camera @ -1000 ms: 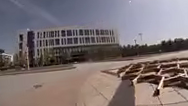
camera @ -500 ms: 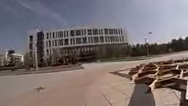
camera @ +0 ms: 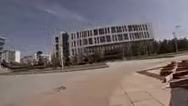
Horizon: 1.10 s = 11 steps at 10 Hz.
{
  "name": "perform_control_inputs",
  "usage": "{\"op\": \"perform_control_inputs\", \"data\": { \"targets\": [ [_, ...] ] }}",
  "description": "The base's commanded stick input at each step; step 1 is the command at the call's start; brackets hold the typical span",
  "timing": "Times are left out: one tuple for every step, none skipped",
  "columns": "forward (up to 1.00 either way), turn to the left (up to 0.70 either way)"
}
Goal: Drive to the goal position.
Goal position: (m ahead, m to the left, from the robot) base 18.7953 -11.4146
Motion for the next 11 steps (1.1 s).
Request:
{"op": "perform_control_inputs", "data": {
  "targets": [
    [0.7,0.0],
    [0.7,0.0],
    [0.7,0.0],
    [0.7,0.0],
    [0.7,0.0],
    [0.7,0.0],
    [0.7,0.0],
    [0.7,0.0],
    [0.7,0.0],
    [0.7,0.0],
    [0.7,0.0]
  ]
}}
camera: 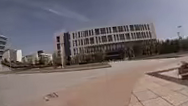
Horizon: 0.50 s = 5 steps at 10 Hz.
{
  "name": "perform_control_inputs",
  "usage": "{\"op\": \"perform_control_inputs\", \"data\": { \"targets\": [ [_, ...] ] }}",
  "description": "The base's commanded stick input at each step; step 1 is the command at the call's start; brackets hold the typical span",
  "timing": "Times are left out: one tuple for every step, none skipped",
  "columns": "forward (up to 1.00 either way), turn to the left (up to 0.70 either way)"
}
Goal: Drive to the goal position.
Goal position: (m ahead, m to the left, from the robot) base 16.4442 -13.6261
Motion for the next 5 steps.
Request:
{"op": "perform_control_inputs", "data": {
  "targets": [
    [0.7,0.0],
    [0.7,0.0],
    [0.7,0.0],
    [0.7,0.0],
    [0.7,0.0]
  ]
}}
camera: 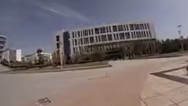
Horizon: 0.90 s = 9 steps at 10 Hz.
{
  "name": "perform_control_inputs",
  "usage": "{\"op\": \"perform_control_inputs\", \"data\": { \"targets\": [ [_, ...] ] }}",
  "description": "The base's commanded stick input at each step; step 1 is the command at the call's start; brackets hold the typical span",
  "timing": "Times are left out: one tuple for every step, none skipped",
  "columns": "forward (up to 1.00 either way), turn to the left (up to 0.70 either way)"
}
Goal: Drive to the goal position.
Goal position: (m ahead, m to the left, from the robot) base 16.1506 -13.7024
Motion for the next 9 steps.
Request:
{"op": "perform_control_inputs", "data": {
  "targets": [
    [0.7,0.0],
    [0.7,0.0],
    [0.7,0.0],
    [0.7,0.0],
    [0.7,0.0],
    [0.7,0.0],
    [0.7,0.0],
    [0.7,0.0],
    [0.7,0.0]
  ]
}}
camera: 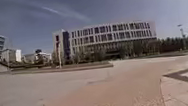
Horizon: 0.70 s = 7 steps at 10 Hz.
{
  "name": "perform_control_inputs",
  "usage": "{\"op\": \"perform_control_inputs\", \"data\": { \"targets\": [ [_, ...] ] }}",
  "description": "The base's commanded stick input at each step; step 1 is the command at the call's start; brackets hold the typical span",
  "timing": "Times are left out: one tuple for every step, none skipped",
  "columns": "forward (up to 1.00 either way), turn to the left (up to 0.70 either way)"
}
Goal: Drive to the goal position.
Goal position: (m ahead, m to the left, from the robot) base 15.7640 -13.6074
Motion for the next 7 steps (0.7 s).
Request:
{"op": "perform_control_inputs", "data": {
  "targets": [
    [0.7,0.0],
    [0.7,0.0],
    [0.7,0.0],
    [0.7,0.0],
    [0.7,0.0],
    [0.7,0.0],
    [0.7,0.0]
  ]
}}
